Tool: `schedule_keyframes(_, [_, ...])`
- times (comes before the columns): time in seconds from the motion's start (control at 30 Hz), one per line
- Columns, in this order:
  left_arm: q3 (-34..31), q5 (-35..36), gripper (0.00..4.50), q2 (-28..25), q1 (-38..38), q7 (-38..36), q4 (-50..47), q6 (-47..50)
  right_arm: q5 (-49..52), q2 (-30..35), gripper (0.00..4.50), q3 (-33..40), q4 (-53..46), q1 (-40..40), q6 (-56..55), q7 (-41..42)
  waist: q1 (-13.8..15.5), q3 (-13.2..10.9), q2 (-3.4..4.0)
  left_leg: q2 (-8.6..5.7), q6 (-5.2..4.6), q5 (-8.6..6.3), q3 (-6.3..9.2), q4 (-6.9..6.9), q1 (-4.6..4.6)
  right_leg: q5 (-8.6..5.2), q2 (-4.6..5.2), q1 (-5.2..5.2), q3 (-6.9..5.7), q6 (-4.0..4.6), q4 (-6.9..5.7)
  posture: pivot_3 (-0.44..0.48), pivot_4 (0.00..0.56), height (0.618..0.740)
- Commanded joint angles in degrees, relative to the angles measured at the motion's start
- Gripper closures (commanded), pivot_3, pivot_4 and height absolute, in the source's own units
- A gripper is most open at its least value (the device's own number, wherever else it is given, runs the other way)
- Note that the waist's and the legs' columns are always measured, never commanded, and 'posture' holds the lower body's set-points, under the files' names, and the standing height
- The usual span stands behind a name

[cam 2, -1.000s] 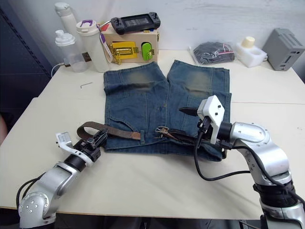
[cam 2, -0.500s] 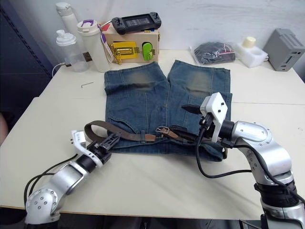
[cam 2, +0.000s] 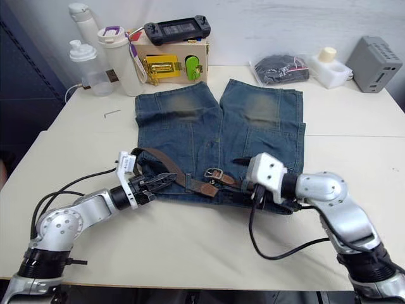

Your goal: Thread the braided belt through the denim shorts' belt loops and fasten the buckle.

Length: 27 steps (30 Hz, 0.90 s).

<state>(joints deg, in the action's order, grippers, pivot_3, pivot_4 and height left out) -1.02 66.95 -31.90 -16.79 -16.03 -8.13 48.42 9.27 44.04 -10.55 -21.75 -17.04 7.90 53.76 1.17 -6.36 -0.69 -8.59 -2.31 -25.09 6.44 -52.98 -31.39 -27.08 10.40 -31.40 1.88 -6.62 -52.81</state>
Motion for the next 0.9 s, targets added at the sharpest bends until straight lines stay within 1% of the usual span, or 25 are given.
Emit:
schedule_keyframes(0.03, [-0.18, -2.02, 4.5, 2.07, -1.1, -2.19, 1.07, 1.33, -8.16, 0.0, 0.04, -2.81, 0.88, 0.8, -12.67, -1.02, 0.14, 0.0, 0.0, 0.0, -0.01, 0.0, 0.01, -0.02, -0.01, 0.0, 0.0, 0.0, -0.01, -0.01, 0.01, 0.0, 0.15, 0.645])
schedule_keyframes(0.13, [-2.1, -2.78, 4.5, 3.1, -1.08, -2.37, 1.77, 2.39, -13.13, -1.66, 0.04, -3.66, 2.78, 0.59, -18.76, -4.52, 0.16, 0.0, -0.01, 0.0, -0.01, 0.01, 0.01, -0.04, 0.0, 0.0, 0.0, 0.03, -0.01, -0.01, 0.0, 0.0, 0.15, 0.645])
schedule_keyframes(0.23, [-3.16, -3.87, 4.5, 3.4, -0.96, -2.89, 1.59, 3.22, -16.7, -3.27, 0.04, -3.36, 4.78, -0.49, -21.69, -7.59, 0.08, 0.0, 0.0, 0.0, 0.01, 0.02, -0.01, -0.05, 0.01, 0.0, 0.0, -0.01, -0.01, -0.01, -0.05, 0.0, 0.15, 0.645])
schedule_keyframes(0.47, [-5.3, -4.86, 4.5, 4.73, -0.37, -2.86, 0.7, 5.18, -17.96, -4.0, 0.04, -3.83, 5.93, -0.97, -24.0, -7.79, -0.02, 0.0, 0.0, 0.0, 0.02, 0.02, 0.03, -0.05, 0.01, 0.01, -0.04, -0.02, -0.02, -0.01, -0.12, 0.0, 0.15, 0.645])
schedule_keyframes(0.53, [-5.64, -5.12, 4.5, 5.13, -0.09, -2.78, 0.34, 5.56, -18.23, -3.95, 0.55, -3.9, 5.99, -0.82, -24.46, -7.62, -0.04, 0.0, 0.0, 0.0, 0.02, 0.02, 0.04, -0.05, 0.01, 0.01, -0.04, -0.03, -0.02, -0.01, -0.14, 0.0, 0.15, 0.645])
schedule_keyframes(0.6, [-5.97, -5.36, 4.5, 5.47, -0.01, -2.78, 0.15, 5.94, -18.35, -3.97, 1.26, -3.94, 5.98, -0.73, -24.7, -7.45, -0.02, 0.0, 0.0, 0.0, 0.02, 0.02, 0.04, -0.05, 0.01, 0.01, -0.04, -0.02, -0.02, -0.01, -0.14, 0.0, 0.15, 0.645])
schedule_keyframes(0.67, [-6.27, -5.59, 4.5, 5.75, 0.01, -2.82, 0.02, 6.25, -18.39, -4.11, 2.32, -4.17, 5.92, -0.59, -24.47, -7.18, -0.02, 0.0, 0.0, 0.0, 0.02, 0.02, 0.04, -0.05, 0.01, 0.01, -0.04, -0.02, -0.02, -0.01, -0.14, 0.0, 0.15, 0.645])
schedule_keyframes(0.8, [-6.9, -5.81, 4.5, 6.28, 0.3, -2.93, -0.77, 7.08, -19.22, -4.31, 4.29, -4.67, 6.63, -0.42, -24.82, -7.22, -0.06, 0.0, 0.0, 0.0, 0.02, 0.02, 0.04, -0.05, 0.02, 0.01, -0.05, -0.02, -0.02, -0.01, -0.15, 0.0, 0.15, 0.645])
schedule_keyframes(0.83, [-7.04, -5.91, 4.5, 6.37, 0.3, -2.97, -0.84, 7.25, -19.34, -4.46, 4.41, -4.81, 6.8, -0.56, -24.89, -7.22, -0.07, 0.0, 0.0, 0.0, 0.02, 0.02, 0.04, -0.05, 0.02, 0.01, -0.05, -0.03, -0.02, -0.01, -0.15, 0.0, 0.15, 0.645])
schedule_keyframes(0.9, [-7.33, -6.04, 4.5, 6.45, 0.33, -3.18, -1.0, 7.62, -19.51, -4.78, 4.41, -5.0, 6.94, -0.85, -24.84, -7.16, -0.1, 0.0, 0.0, 0.0, 0.02, 0.02, 0.04, -0.05, 0.02, 0.01, -0.05, -0.02, -0.02, -0.01, -0.16, 0.0, 0.15, 0.645])
